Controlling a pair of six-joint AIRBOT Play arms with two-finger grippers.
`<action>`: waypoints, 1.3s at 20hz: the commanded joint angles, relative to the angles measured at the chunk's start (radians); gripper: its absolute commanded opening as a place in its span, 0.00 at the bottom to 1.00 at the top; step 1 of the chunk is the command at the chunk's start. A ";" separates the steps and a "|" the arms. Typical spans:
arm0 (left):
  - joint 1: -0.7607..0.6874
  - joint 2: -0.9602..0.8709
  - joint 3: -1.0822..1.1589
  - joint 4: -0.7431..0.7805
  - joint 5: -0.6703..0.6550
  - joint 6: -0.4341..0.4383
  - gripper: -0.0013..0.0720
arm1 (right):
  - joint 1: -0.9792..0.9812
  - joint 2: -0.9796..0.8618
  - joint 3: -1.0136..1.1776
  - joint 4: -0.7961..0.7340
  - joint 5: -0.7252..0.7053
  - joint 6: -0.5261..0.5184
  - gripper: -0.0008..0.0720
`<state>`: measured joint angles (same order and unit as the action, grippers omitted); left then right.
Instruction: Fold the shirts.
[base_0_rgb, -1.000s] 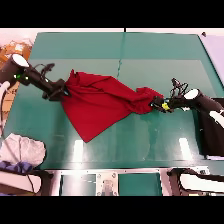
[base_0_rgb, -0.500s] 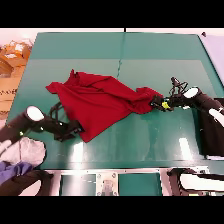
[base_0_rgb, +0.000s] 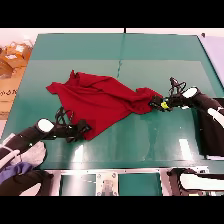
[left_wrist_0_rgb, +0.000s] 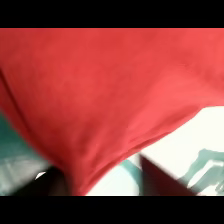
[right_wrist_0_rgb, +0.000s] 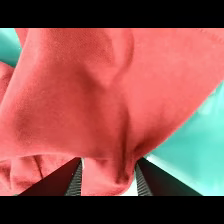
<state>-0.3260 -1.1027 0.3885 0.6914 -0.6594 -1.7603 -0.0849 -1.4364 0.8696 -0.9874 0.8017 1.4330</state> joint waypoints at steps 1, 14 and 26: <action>-0.004 -0.029 0.001 -0.075 -0.084 0.110 0.31 | 0.017 0.001 0.000 0.013 0.009 -0.001 0.54; 0.349 -0.024 0.110 0.282 -0.440 0.191 0.05 | 0.090 0.209 0.170 0.121 0.247 -0.083 0.04; 0.430 0.241 1.516 0.309 -0.698 0.279 0.05 | -0.449 0.686 0.703 0.402 0.243 0.086 0.04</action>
<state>0.0994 -0.8974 1.4998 0.9943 -1.3544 -1.4975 -0.4419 -0.8246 1.4494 -0.6785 1.0554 1.4906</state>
